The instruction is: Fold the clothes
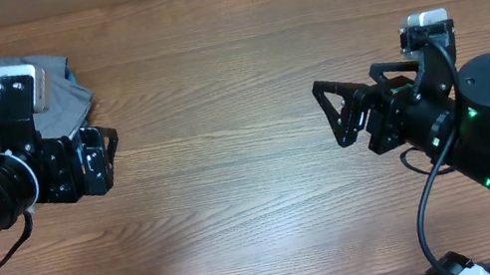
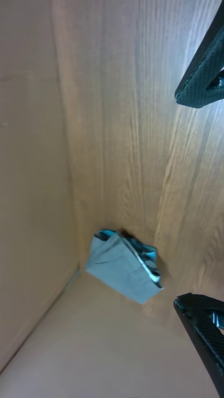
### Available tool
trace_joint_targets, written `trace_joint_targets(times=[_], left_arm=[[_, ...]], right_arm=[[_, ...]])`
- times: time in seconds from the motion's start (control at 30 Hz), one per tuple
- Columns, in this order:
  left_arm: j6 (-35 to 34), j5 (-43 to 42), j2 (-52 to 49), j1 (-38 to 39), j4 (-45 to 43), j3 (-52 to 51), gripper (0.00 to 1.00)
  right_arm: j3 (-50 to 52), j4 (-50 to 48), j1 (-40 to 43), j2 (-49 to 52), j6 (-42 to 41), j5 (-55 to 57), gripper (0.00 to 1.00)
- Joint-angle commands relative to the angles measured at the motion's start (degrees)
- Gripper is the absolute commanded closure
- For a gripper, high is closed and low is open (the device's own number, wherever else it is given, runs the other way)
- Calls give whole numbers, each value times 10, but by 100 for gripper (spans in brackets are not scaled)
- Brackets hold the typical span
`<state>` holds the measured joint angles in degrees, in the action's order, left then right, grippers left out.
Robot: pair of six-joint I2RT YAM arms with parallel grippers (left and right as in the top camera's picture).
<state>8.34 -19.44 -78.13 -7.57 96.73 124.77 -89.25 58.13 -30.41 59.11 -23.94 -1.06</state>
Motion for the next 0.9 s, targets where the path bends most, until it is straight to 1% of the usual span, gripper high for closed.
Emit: trace_joint_targets(times=[0.0,0.2,0.33,0.47,0.73,0.87], left_arm=[[-11,6,-6,1,1,-2,0],[-11,6,-6,1,1,-2,0],[-11,6,-6,1,1,-2,0],[-11,6,-6,1,1,-2,0],[-11,6,-6,1,1,-2,0],[-11,6,-6,1,1,-2,0]], right_arm=[[-9,3,2,3,3,-1,0],[-9,8,2,12,0,-67,0],[-9,48,2,13,1,-51,0],[-9,52,2,11,5,-49,0],[-9,31,2,-36,106,-20,0],[-8,33,2,-78,155,24,0]])
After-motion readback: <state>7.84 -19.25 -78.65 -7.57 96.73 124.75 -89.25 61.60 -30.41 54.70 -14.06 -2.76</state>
